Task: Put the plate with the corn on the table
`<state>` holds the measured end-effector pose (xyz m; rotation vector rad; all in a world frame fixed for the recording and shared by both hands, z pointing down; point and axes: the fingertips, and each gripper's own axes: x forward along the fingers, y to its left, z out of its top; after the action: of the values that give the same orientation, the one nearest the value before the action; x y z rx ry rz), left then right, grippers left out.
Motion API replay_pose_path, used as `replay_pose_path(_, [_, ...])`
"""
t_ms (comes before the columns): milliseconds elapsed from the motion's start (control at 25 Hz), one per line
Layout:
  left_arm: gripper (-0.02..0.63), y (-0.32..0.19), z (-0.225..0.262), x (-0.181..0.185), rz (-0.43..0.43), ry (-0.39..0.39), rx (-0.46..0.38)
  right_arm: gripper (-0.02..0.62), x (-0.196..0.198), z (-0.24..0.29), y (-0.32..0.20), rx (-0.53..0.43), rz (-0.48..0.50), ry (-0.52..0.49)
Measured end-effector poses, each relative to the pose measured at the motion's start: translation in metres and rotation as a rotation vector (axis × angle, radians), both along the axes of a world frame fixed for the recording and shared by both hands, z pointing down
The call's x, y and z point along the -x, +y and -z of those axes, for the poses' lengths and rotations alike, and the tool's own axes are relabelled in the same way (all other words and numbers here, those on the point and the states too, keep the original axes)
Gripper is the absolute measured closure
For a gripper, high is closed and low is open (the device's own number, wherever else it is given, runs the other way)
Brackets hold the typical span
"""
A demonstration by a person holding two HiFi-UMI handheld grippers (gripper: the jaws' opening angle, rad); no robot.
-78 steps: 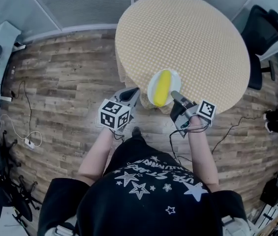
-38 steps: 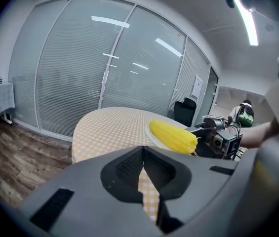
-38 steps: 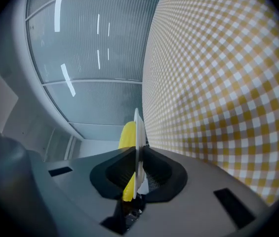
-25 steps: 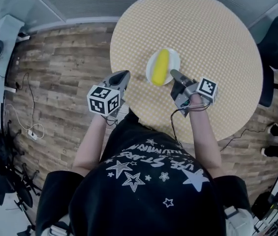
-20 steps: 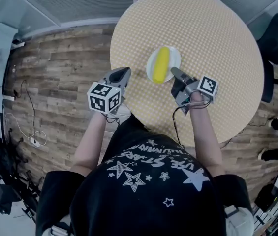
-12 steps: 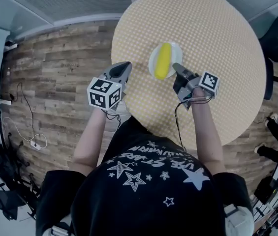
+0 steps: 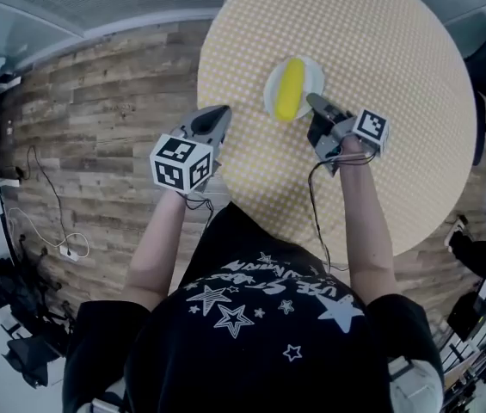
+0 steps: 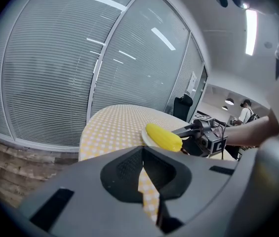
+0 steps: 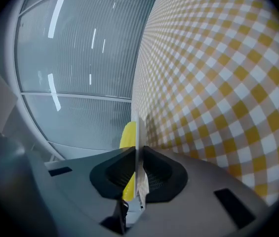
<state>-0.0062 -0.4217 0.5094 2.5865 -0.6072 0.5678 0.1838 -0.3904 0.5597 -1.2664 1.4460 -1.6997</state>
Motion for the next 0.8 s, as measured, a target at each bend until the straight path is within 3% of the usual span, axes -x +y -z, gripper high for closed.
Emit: replay_pose_path(800, [0.598, -0.009, -0.012, -0.030, -0.102, -0.018, 0.022, 0.554, -0.017, -0.027, -0.018, 0.114, -0.024, 0.046])
